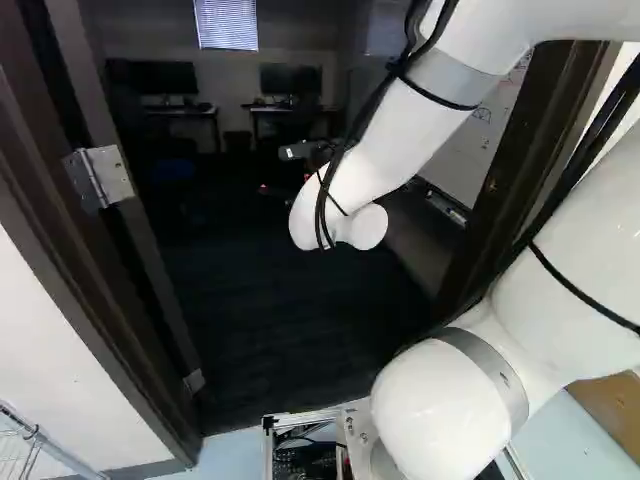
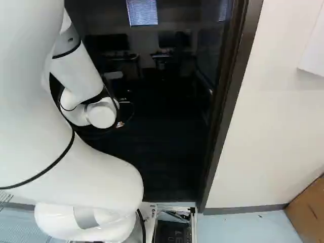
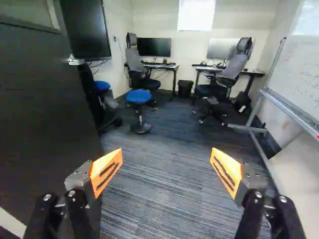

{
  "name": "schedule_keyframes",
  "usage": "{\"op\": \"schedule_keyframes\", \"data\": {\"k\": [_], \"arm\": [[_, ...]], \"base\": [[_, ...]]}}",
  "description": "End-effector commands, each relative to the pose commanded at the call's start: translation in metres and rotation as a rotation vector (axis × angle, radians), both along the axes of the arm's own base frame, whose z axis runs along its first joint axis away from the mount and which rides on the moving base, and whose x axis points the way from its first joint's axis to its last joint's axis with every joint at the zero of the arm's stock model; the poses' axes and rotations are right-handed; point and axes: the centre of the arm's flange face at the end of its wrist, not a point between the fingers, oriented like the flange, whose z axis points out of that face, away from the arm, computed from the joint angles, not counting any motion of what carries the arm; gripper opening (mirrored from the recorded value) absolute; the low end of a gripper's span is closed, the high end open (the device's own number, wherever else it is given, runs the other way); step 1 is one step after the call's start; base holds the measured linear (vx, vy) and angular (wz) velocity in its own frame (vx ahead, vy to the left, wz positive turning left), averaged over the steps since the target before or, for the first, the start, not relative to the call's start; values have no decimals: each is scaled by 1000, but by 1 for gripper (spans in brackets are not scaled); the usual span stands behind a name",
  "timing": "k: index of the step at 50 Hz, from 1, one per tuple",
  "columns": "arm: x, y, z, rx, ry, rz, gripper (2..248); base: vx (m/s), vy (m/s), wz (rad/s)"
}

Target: Open the door and move inside

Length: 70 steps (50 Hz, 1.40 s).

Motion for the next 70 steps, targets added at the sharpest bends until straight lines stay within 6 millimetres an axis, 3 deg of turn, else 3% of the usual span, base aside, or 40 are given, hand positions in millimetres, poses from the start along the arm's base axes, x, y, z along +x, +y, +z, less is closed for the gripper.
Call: {"op": "schedule_keyframes", "data": {"k": [70], "arm": [[0, 0, 0, 0, 0, 0, 247]], "base": [[92, 3, 0]]}}
